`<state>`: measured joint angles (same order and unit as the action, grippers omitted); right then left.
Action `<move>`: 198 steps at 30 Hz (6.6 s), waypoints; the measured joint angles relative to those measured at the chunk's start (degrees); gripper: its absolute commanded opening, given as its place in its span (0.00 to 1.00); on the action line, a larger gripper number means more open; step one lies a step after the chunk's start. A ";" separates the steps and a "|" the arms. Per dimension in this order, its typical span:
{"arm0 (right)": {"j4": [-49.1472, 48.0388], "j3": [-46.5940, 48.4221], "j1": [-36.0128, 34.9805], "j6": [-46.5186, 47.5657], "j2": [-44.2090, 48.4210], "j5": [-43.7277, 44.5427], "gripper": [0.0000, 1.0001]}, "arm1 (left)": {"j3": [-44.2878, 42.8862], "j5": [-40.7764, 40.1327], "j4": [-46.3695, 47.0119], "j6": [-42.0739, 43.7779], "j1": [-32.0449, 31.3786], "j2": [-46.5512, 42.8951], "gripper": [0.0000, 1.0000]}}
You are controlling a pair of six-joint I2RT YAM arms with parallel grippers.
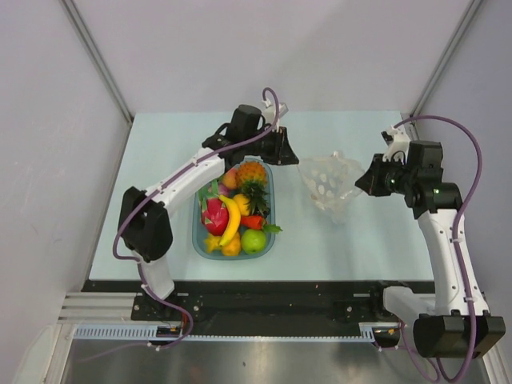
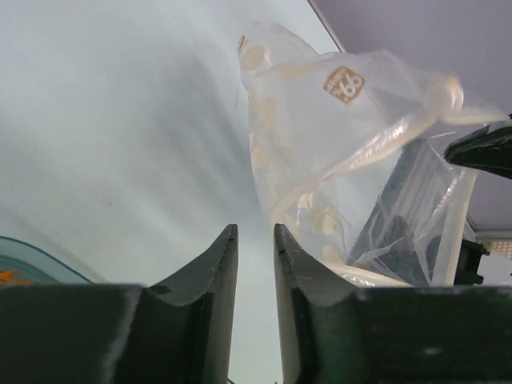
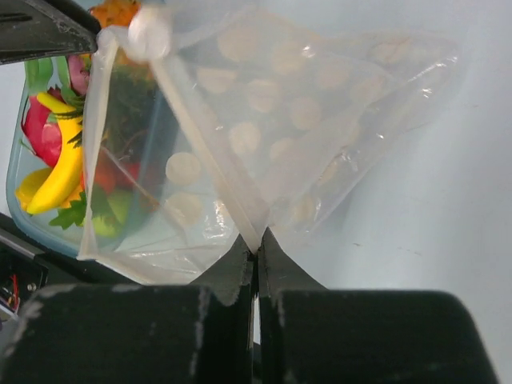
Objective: Place the food in the zip-top bag and seal the zipper
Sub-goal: Open the zipper of the food storage bag, then pick up the fake fruit from the bin, then place the fake fruit in the zipper food storage bag.
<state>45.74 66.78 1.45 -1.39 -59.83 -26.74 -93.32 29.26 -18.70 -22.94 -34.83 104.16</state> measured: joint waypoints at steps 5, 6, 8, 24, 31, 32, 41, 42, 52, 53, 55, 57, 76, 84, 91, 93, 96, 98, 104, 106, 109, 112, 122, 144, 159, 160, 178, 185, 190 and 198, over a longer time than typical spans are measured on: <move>0.22 0.00 -4.72 -0.11 -2.23 1.25 0.00 | 0.00 3.04 -0.31 3.41 0.02 0.52 0.76; 0.13 0.00 -5.40 -0.33 -3.28 1.33 0.00 | 0.00 4.02 -0.81 4.26 0.20 0.57 0.86; -0.09 0.00 -5.73 -0.90 -5.49 1.81 0.00 | 0.00 6.05 -1.68 6.47 0.90 0.52 0.98; -2.05 -0.02 -6.01 -4.68 -10.43 0.76 0.00 | 2.03 13.79 -36.89 91.32 14.36 -15.39 0.97; -2.36 -0.02 -5.97 -5.27 -10.95 0.35 0.00 | 10.27 9.01 -41.38 122.77 12.48 -13.35 0.97; -2.34 -0.02 -5.86 -5.29 -10.97 0.33 0.00 | 11.28 8.46 -41.18 124.82 11.89 -13.27 0.96; -2.38 -0.02 -3.45 -6.34 -10.97 -1.38 0.00 | 13.27 6.19 -37.29 133.94 5.75 -8.35 0.96; -2.36 -0.02 -3.26 -6.40 -10.97 -1.38 0.00 | 13.27 5.73 -37.07 134.09 5.51 -7.72 0.96; -3.06 -0.07 -2.19 -7.19 -10.86 -2.54 0.00 | 12.09 2.58 -35.85 135.32 4.31 -1.38 0.78; -3.17 -0.17 -2.19 -7.19 -10.73 -2.62 0.00 | 11.63 2.38 -35.95 135.38 4.24 -1.07 0.66; -3.17 -0.39 -2.19 -7.19 -10.56 -2.67 0.00 | 10.78 1.99 -35.78 135.53 4.02 -0.52 0.57; -3.19 -0.44 -2.19 -7.17 -10.56 -2.67 0.00 | 10.36 1.75 -35.82 135.73 3.91 -0.22 0.42; -9.35 -0.44 -6.84 -13.05 -10.56 -5.70 0.00 | 1.84 4.72 -42.91 135.99 4.39 -7.15 0.00; -19.76 -1.92 -7.13 -25.33 -10.56 -12.22 0.00 | -4.22 12.55 -40.81 123.49 8.11 -11.65 0.00; -32.24 -10.14 -6.40 -38.29 -13.27 -17.59 0.00 | -5.60 15.87 -18.60 81.05 9.53 -16.50 0.00; -34.88 -12.02 -6.49 -40.79 -14.60 -17.75 0.00 | -5.79 16.24 -11.65 67.58 9.53 -17.86 0.00; -37.00 -13.20 -7.56 -43.17 -16.52 -16.98 0.00 | -5.75 16.50 -0.72 45.83 9.42 -19.28 0.00; -38.18 -13.22 -8.61 -43.95 -16.94 -16.15 0.00 | -4.98 16.33 5.92 33.88 8.87 -19.87 0.00; -40.13 -13.22 -9.86 -45.42 -17.94 -14.27 0.00 | 3.54 14.36 25.46 3.39 2.47 -20.48 0.00; -40.13 -13.22 -9.86 -45.59 -18.29 -13.90 0.00 | 6.34 13.62 30.45 -3.93 0.04 -19.30 0.00; -40.09 -13.22 -9.84 -45.59 -18.53 -13.49 0.00 | 9.22 12.00 36.39 -11.21 -2.82 -16.33 0.00; -40.04 -13.22 -9.66 -45.55 -18.53 -13.35 0.00 | 12.07 9.64 39.58 -14.53 -4.07 -13.79 0.00; -38.34 -13.22 -8.09 -43.95 -18.29 -13.14 0.00 | 14.64 -3.26 35.45 -6.51 -3.21 -11.28 0.00; -40.59 -15.15 -6.56 -46.58 -18.05 -15.43 0.00 | 8.63 -36.26 15.45 -2.19 -11.96 -4.83 0.01; -44.83 -16.52 -5.79 -48.92 -17.94 -19.06 0.00 | 5.60 -37.99 7.02 -2.93 -14.49 0.83 0.05; -45.09 -16.52 -5.66 -49.00 -17.94 -19.30 0.00 | 6.03 -37.13 7.63 -1.40 -15.10 0.46 0.03; -48.59 -16.28 -4.63 -48.48 -16.57 -24.37 0.00 | -2.43 -26.47 -2.14 8.59 -15.47 4.48 0.00; -44.59 -15.76 -6.99 -43.19 -10.84 -25.75 0.00 | -7.63 -23.37 -6.67 -2.58 -9.81 6.95 0.36; -42.73 -15.78 -5.68 -41.62 -9.66 -26.14 0.00 | -6.25 -17.97 -6.12 -7.02 -7.87 4.90 0.62; -42.75 -15.78 -3.52 -41.59 -10.51 -26.21 0.00 | 5.31 -12.44 -5.77 -0.22 -6.86 -10.91 0.78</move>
<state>2.98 51.00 -2.07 -42.98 -70.35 -52.95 -88.01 16.82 -24.47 -23.16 -41.69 93.25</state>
